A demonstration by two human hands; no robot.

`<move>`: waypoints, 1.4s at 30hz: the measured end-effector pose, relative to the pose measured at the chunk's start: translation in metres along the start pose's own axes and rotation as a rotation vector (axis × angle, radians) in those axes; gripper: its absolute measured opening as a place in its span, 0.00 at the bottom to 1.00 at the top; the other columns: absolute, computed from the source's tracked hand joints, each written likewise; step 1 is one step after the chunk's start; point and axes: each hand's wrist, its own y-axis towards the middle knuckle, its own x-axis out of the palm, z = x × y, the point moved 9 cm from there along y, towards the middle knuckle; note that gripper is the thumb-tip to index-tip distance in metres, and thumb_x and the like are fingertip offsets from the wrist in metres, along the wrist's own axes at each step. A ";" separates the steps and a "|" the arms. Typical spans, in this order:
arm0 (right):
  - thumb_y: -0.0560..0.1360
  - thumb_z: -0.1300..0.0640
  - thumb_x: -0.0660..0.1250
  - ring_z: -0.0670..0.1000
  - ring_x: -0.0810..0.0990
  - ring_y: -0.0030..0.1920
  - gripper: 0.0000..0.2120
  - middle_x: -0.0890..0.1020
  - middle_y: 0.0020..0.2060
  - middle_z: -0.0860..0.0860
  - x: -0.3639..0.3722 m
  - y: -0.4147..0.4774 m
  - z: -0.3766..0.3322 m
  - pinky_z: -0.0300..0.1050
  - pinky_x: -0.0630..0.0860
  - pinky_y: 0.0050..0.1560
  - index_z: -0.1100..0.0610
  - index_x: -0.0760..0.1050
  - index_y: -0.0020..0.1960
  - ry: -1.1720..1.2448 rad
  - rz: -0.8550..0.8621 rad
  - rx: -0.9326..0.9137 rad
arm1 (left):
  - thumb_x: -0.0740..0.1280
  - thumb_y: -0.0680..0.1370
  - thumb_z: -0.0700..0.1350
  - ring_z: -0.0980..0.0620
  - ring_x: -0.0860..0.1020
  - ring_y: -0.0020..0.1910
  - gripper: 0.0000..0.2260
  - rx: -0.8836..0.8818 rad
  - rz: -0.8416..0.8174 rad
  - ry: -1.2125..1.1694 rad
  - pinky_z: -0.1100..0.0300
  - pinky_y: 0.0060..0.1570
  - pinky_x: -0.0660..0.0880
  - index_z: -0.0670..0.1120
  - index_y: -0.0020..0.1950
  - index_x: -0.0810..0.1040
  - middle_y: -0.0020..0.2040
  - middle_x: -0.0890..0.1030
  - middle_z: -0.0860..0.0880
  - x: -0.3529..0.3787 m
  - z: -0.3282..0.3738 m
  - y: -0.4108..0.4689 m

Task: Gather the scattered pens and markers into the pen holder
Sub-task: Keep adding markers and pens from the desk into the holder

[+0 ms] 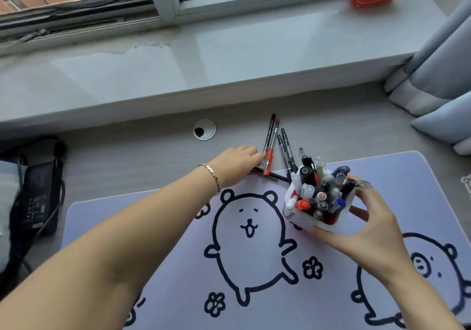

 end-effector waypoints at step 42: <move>0.53 0.52 0.79 0.23 0.67 0.54 0.43 0.64 0.59 0.27 0.062 -0.057 -0.023 0.36 0.68 0.55 0.32 0.60 0.59 -0.132 -0.170 -0.052 | 0.69 0.71 0.46 0.56 0.71 0.32 0.07 -0.377 0.651 -0.488 0.70 0.34 0.69 0.44 0.45 0.81 0.41 0.75 0.52 -0.134 0.073 -0.206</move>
